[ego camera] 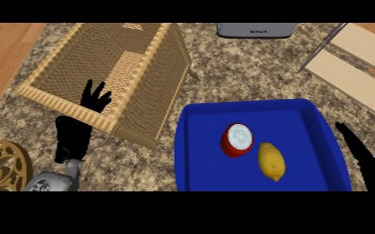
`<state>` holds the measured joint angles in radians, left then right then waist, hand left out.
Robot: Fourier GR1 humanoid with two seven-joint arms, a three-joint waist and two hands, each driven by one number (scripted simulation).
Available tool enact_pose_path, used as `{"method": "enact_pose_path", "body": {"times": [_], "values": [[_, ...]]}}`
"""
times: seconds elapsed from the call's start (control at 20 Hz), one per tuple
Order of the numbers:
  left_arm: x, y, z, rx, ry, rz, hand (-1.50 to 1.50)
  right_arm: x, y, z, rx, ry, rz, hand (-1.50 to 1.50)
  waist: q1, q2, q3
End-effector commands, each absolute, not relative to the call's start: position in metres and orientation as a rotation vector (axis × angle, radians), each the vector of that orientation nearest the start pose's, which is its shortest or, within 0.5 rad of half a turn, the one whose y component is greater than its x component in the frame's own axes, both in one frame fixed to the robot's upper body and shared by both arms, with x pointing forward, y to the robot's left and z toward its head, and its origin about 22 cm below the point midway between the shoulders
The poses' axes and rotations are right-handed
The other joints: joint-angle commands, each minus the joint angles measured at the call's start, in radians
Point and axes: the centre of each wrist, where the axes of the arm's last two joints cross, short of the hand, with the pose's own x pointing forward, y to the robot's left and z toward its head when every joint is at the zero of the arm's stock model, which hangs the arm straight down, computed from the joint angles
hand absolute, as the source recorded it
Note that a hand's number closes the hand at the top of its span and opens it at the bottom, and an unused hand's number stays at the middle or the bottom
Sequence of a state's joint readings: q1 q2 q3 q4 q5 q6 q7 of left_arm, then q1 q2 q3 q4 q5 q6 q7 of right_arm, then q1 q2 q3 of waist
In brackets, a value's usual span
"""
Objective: Pick the lemon from the tray and place it in the tiered shelf
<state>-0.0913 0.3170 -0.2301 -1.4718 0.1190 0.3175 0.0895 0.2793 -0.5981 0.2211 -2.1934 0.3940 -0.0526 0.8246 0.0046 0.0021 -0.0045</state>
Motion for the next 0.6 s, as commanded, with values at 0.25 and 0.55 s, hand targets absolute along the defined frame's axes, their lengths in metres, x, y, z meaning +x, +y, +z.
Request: {"method": "enact_pose_path", "body": {"times": [0.25,0.55], "values": [[0.28,0.23,0.017,0.127,-1.563,-0.242,0.0,0.163,-0.227,0.132,-0.802,-1.044,0.554,-1.5,-0.012,0.0,0.003],[0.28,0.226,0.015,0.125,-1.573,-0.251,0.0,0.161,-0.202,0.13,-0.824,-1.014,0.551,-1.5,-0.014,0.0,0.002]]}}
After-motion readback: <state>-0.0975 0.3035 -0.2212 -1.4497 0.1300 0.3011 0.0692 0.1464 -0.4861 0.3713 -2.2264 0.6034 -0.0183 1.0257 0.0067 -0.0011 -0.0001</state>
